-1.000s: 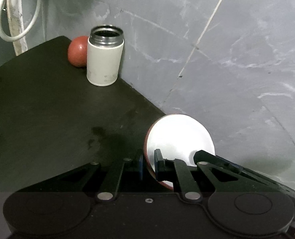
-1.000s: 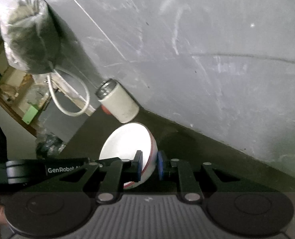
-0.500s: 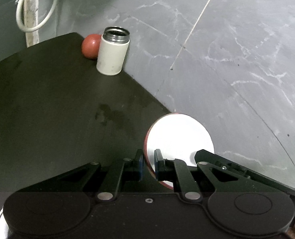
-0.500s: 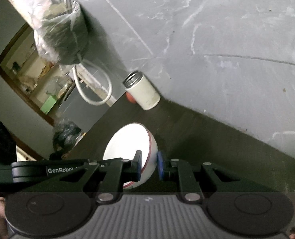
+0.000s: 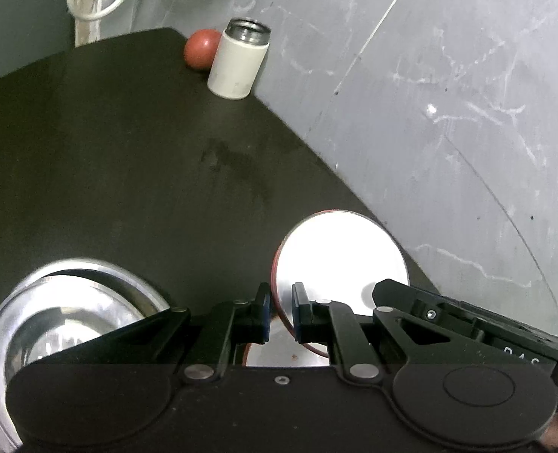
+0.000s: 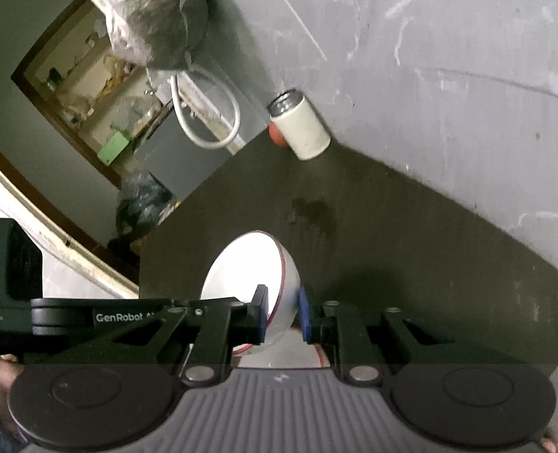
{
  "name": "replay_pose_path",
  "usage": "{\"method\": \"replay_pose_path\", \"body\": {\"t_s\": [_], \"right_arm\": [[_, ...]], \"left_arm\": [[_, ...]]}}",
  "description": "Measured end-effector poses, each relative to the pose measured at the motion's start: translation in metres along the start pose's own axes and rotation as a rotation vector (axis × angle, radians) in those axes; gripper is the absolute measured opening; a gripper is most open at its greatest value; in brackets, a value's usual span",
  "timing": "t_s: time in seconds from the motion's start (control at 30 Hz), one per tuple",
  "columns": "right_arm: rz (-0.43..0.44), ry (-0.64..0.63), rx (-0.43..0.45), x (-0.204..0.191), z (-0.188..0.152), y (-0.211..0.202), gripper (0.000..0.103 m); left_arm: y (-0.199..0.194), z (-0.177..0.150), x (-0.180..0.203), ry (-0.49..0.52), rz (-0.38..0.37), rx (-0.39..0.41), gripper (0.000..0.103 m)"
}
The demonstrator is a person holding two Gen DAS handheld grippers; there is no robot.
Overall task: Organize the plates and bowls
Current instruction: 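Carry the white bowl with both tools over the nested bowls on the plates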
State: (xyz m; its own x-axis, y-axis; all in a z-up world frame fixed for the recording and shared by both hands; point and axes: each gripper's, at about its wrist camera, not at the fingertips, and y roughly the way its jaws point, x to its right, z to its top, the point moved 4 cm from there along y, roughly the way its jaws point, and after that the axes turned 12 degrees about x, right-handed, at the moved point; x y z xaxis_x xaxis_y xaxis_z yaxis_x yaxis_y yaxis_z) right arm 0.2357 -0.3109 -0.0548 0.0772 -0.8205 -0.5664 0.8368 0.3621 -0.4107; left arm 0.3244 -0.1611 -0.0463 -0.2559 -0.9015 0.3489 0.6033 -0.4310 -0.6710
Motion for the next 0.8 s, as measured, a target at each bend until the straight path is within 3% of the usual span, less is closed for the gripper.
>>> {"method": "replay_pose_path", "body": {"t_s": [0.8], "right_arm": [[0.0, -0.021, -0.165, 0.006, -0.023, 0.001, 0.019]], "left_arm": [[-0.004, -0.04, -0.002, -0.027, 0.077, -0.081, 0.013]]}}
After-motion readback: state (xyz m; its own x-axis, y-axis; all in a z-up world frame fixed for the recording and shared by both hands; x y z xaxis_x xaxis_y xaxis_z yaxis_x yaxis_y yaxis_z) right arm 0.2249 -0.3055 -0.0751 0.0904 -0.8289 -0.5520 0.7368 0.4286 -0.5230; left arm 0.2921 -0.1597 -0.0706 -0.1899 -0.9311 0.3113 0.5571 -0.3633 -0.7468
